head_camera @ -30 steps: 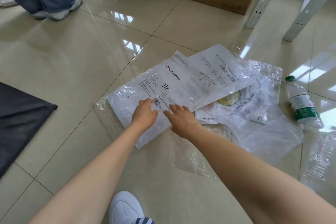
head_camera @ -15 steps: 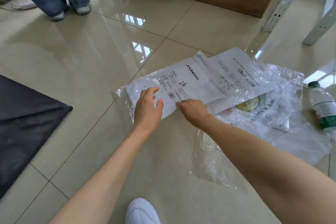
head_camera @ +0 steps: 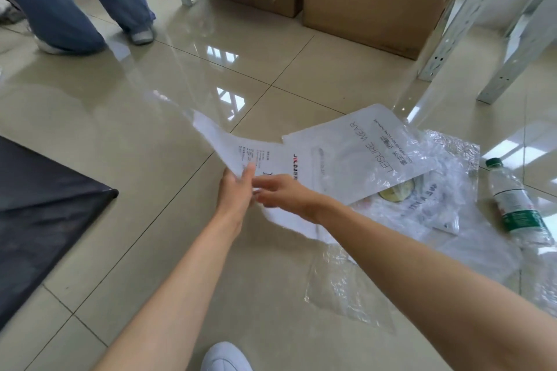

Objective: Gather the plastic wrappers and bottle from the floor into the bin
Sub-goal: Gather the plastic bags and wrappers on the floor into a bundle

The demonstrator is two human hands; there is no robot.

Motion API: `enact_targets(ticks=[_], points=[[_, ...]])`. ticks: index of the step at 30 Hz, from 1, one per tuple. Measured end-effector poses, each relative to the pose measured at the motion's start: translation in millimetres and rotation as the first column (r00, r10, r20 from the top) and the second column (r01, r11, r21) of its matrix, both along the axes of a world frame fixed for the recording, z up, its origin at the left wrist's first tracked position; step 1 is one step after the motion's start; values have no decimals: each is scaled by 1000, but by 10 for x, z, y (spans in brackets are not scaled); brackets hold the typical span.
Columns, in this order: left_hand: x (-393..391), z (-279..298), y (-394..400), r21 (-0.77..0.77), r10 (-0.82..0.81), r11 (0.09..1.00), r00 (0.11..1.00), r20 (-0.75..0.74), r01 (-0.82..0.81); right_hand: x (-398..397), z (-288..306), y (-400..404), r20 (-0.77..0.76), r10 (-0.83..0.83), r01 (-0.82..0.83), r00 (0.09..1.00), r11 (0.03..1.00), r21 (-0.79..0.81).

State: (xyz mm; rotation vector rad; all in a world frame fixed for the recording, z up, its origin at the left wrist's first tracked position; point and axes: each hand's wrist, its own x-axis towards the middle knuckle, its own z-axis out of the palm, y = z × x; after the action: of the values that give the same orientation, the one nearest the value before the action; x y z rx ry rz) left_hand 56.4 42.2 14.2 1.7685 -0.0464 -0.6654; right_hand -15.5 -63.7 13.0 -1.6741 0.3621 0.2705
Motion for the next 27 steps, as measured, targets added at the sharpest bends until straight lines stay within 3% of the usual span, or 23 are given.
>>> enact_targets(ticks=[2, 4, 6, 8, 10, 12, 17, 19, 23, 27], points=[[49, -65, 36, 92, 96, 991, 994, 45, -100, -56, -109, -53, -76, -68, 68, 995, 998, -8], [120, -132, 90, 220, 142, 961, 980, 140, -170, -147, -261, -254, -97, -349, 342, 932, 936, -81], [205, -185, 118, 300, 114, 937, 968, 225, -180, -300, -414, -583, -116, -661, 634, 741, 746, -204], [279, -214, 118, 366, 59, 915, 956, 289, -167, -504, -551, -929, -183, -841, 788, 509, 541, -295], [321, -252, 83, 393, 17, 907, 947, 320, -149, -679, -670, -1196, -276, -918, 856, 285, 373, -357], [336, -277, 39, 405, -14, 906, 947, 322, -125, -745, -775, -1347, -371, -919, 910, 137, 264, -320], [375, -343, -66, 434, -62, 896, 941, 332, -94, -674, -974, -1487, -427, -904, 976, 7, 100, -195], [377, -338, -80, 450, -79, 889, 940, 332, -85, -621, -980, -1460, -350, -936, 976, 18, 92, -197], [391, -289, -48, 466, -57, 879, 948, 312, -100, -436, -767, -1353, 2, -935, 844, 355, 319, -430], [395, -171, -2, 472, 51, 853, 936, 350, -223, -29, -269, -1111, 319, -701, 745, 638, 457, -486]])
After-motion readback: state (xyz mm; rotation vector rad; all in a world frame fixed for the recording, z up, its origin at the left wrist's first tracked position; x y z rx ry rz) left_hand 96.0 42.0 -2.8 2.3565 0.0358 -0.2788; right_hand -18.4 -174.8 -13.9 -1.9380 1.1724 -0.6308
